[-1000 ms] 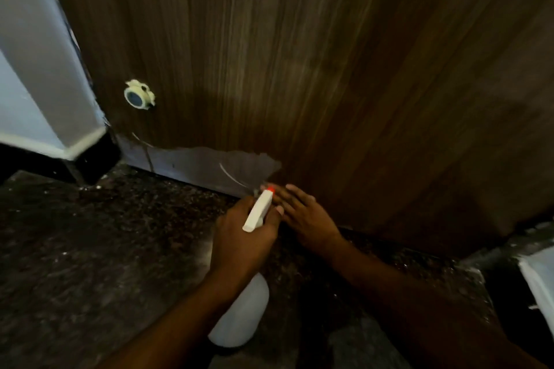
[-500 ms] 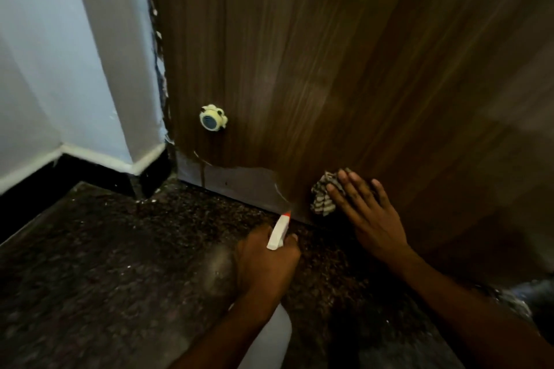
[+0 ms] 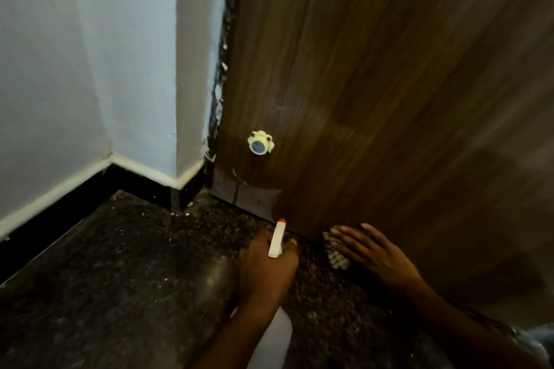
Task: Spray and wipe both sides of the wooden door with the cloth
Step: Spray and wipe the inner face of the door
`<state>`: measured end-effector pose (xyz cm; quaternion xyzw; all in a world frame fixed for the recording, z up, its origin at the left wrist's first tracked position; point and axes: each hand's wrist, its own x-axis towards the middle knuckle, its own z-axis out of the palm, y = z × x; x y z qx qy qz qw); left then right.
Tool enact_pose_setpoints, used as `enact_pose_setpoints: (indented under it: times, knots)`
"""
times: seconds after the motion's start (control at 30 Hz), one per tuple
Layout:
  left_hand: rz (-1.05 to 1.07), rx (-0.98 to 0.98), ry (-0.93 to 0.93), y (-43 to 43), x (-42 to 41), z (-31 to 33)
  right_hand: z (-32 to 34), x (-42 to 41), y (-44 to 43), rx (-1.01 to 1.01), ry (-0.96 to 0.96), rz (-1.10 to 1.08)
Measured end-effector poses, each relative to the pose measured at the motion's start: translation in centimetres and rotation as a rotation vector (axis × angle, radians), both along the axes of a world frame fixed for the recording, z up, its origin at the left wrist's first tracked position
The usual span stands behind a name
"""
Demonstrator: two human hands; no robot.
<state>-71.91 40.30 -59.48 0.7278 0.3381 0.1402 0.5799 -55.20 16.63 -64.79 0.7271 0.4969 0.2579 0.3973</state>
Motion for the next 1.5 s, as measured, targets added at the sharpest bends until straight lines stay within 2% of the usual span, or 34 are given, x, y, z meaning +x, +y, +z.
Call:
enact_pose_setpoints:
  times: [0.1,0.17,0.23,0.3,0.37,0.47,0.7,0.87,1.07,1.2,1.27,1.4,1.5]
  knots:
    - [0.039,0.015,0.004,1.8,0.0,0.4,2.9,0.2,1.9,0.199,-0.009,-0.031]
    - [0.079,0.018,0.024,2.9,-0.4,0.3,3.5,-0.2,7.0,0.335,0.028,-0.003]
    - [0.119,0.032,0.036,3.8,-0.9,0.2,3.2,0.0,13.0,0.372,0.057,0.078]
    - [0.137,0.029,0.035,4.7,-1.6,0.3,1.4,0.1,18.5,0.291,0.064,0.161]
    - [0.161,0.039,0.016,5.8,-2.2,0.1,-1.2,-0.1,22.6,0.123,0.056,0.157]
    - [0.215,0.068,0.007,7.6,-2.7,-0.1,-3.1,-0.4,24.3,-0.023,0.028,0.128]
    - [0.183,0.023,0.017,7.4,-2.9,0.8,-1.9,1.2,11.5,-0.024,0.069,0.233]
    - [0.203,0.033,0.004,7.5,-2.5,1.5,-2.3,1.5,11.1,-0.050,0.119,0.192]
    - [0.218,0.071,0.032,9.7,-2.6,0.8,-3.7,1.4,21.6,-0.022,0.104,0.333]
    - [0.256,0.066,0.018,11.1,-2.6,0.4,-3.9,1.1,30.3,-0.146,0.086,0.341]
    - [0.270,0.037,0.014,11.3,-2.4,0.4,-2.6,1.6,31.3,-0.067,0.028,0.378]
    - [0.291,-0.026,0.000,11.2,-2.0,0.4,1.4,2.0,30.3,0.321,-0.062,0.446]
    - [0.292,-0.047,-0.006,10.8,-1.8,-0.2,2.8,1.1,30.9,0.523,-0.046,0.398]
